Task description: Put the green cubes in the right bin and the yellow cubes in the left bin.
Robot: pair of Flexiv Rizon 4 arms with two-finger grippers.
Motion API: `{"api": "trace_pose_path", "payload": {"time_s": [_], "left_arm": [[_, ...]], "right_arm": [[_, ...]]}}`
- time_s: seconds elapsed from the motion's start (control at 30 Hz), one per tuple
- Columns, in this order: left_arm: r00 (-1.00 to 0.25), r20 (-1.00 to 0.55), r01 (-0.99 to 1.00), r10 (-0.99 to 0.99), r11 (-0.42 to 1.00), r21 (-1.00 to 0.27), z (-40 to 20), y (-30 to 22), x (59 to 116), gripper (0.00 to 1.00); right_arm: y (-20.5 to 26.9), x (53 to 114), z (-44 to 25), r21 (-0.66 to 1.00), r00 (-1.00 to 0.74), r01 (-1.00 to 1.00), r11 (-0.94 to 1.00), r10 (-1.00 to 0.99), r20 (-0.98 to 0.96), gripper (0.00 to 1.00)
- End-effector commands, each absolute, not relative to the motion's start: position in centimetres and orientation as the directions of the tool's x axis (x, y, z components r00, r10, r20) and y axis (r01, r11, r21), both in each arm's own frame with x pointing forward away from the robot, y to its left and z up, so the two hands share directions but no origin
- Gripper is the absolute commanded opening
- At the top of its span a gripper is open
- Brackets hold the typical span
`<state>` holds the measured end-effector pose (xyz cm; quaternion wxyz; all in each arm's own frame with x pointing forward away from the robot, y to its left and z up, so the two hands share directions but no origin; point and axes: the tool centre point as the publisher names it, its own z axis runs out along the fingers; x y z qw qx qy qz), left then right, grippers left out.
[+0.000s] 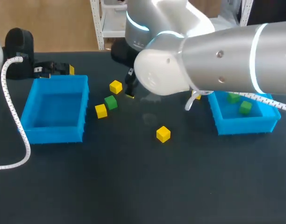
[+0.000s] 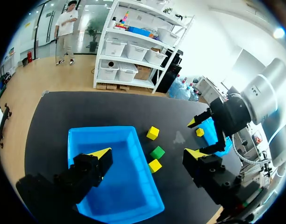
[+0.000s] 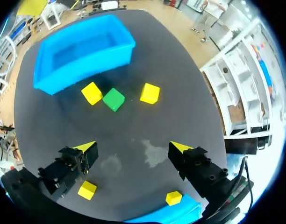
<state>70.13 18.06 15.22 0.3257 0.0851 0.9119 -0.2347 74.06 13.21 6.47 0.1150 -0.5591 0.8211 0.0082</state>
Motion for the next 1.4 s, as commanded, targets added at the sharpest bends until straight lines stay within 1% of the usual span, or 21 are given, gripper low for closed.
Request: {"api": "trace_pose_path", "payload": {"time_s": [0.03,0.27,0.5,0.97,1.13,1.4], "left_arm": [[-0.77,-0.638,0.315,0.001,0.871,-0.378,15.1,18.3,70.1,1.0],[-0.77,-0.638,0.315,0.001,0.871,-0.378,15.1,18.3,70.1,1.0],[-0.77,-0.638,0.315,0.001,0.871,-0.378,15.1,18.3,70.1,1.0],[-0.77,-0.638,0.315,0.001,0.871,-0.378,15.1,18.3,70.1,1.0],[-0.77,-0.638,0.315,0.001,0.871,-0.378,15.1,18.3,70.1,1.0],[-0.77,-0.638,0.315,0.001,0.871,-0.378,15.1,18.3,70.1,1.0]], "right_arm": [[13.9,74.5,6.1,-0.116,-0.312,-0.934,0.337,-0.931,-0.191,1.0],[14.4,75.0,5.3,-0.18,-0.147,-0.968,0.175,-0.977,-0.156,1.0],[14.8,74.9,4.8,-0.202,-0.006,-0.979,0.026,-0.995,-0.101,1.0],[19.1,74.8,4.3,-0.181,0.098,-0.98,-0.081,-0.991,-0.087,1.0],[19.8,74.8,3.5,-0.164,0.149,-0.977,-0.137,-0.987,-0.064,1.0],[20.4,75.0,2.2,-0.137,0.159,-0.979,-0.151,-0.986,-0.052,1.0]]}}
